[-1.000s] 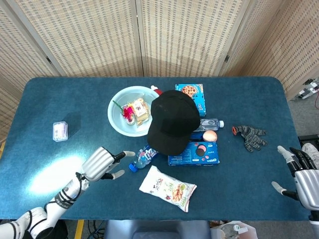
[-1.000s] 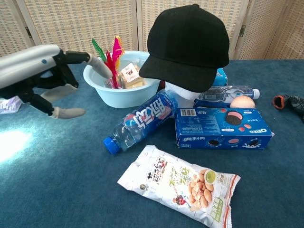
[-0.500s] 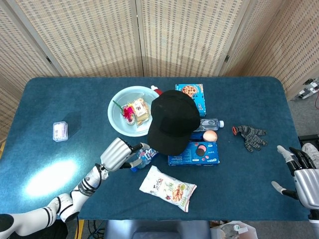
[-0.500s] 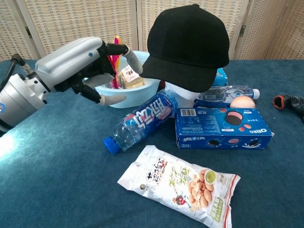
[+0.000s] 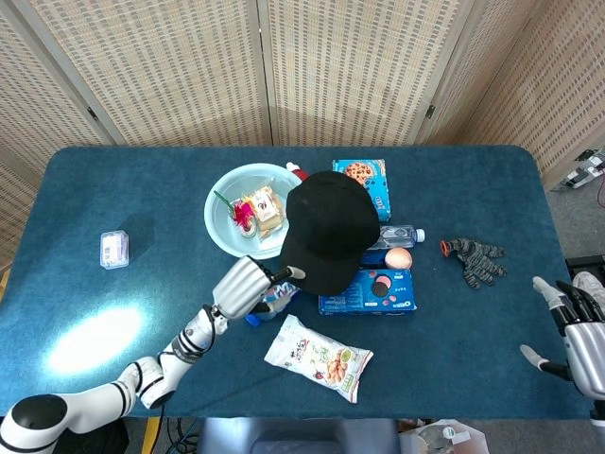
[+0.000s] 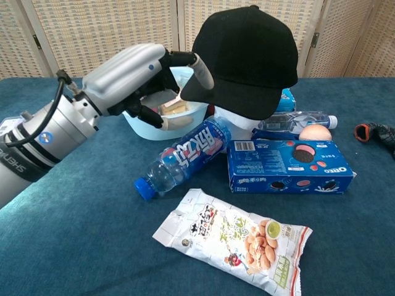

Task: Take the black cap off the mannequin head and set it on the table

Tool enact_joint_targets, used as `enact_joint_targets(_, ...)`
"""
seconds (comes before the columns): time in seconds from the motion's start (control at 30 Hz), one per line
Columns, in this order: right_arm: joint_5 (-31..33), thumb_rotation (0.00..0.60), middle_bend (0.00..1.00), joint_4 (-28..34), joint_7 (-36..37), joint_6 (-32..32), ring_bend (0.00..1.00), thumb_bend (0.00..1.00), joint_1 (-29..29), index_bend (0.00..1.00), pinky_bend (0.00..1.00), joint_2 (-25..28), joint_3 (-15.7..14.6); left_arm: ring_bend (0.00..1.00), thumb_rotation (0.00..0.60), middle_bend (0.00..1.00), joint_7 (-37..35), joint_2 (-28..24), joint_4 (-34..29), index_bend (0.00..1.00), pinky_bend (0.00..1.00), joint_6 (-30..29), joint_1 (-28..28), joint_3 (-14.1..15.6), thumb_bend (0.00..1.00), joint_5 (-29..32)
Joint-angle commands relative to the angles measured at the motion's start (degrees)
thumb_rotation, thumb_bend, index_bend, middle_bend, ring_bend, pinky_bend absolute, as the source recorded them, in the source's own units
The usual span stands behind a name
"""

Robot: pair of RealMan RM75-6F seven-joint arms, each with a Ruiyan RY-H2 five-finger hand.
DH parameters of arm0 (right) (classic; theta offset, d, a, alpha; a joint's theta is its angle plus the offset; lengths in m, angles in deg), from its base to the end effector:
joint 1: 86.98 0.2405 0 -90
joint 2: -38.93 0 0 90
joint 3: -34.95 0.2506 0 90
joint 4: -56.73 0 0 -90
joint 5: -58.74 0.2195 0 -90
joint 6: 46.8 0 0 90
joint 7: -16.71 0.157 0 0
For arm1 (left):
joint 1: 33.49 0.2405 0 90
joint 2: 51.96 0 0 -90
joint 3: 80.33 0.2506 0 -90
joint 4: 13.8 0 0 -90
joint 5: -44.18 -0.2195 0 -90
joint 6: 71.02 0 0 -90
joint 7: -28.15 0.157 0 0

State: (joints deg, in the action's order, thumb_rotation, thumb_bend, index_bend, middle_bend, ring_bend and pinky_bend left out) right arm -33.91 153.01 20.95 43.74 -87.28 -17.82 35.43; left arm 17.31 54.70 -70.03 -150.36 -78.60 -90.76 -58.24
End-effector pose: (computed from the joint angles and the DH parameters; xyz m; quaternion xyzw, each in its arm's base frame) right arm -0.3021 -0.1570 0.1814 0.5990 -0.3795 0.4037 0.5781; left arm -0.0711 0.3391 -0.0490 -0.7030 -0.1997 -0.6260 0.2720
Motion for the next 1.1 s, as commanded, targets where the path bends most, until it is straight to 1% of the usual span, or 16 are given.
enact_joint_targets(0.03, 0.14, 0.6, 0.21, -0.18, 0.24, 0.14, 0.1, 0.13, -0.19, 0.08, 0.16, 0.05, -0.05, 1.0, 0.6, 0.99, 0.08, 1.45, 1.84, 0.4, 1.0, -0.51, -1.2, 0.05, 0.21, 0.35)
enact_joint_targets(0.47, 0.6, 0.6, 0.21, -1.1, 1.21, 0.33, 0.1, 0.13, -0.49, 0.08, 0.16, -0.11, 0.1, 1.0, 0.6, 1.0, -1.85, 5.68, 8.16, 0.45, 1.0, -0.54, -4.34, -0.38, 0.21, 3.28)
enact_joint_targets(0.63, 0.81, 0.6, 0.21, -1.27, 1.35, 0.43, 0.1, 0.13, -0.68, 0.08, 0.16, -0.08, 0.09, 1.0, 0.6, 1.0, -3.35, 6.43, 8.82, 0.47, 1.0, -0.22, -4.86, -0.75, 0.22, 4.96)
enact_joint_targets(0.9, 0.98, 0.6, 0.21, -1.35, 1.37, 0.34, 0.1, 0.13, -0.77, 0.08, 0.16, -0.07, 0.13, 1.0, 0.6, 1.0, -5.71, 7.34, 8.75, 0.51, 1.0, -0.05, -5.67, -1.43, 0.27, 7.19)
enact_joint_targets(1.1, 1.09, 0.6, 0.21, -1.29, 1.26, 0.09, 0.1, 0.13, -0.6, 0.08, 0.16, -0.09, 0.3, 1.0, 0.6, 1.0, -6.36, 7.65, 8.62, 0.53, 1.0, 0.5, -6.02, -1.31, 0.4, 8.27)
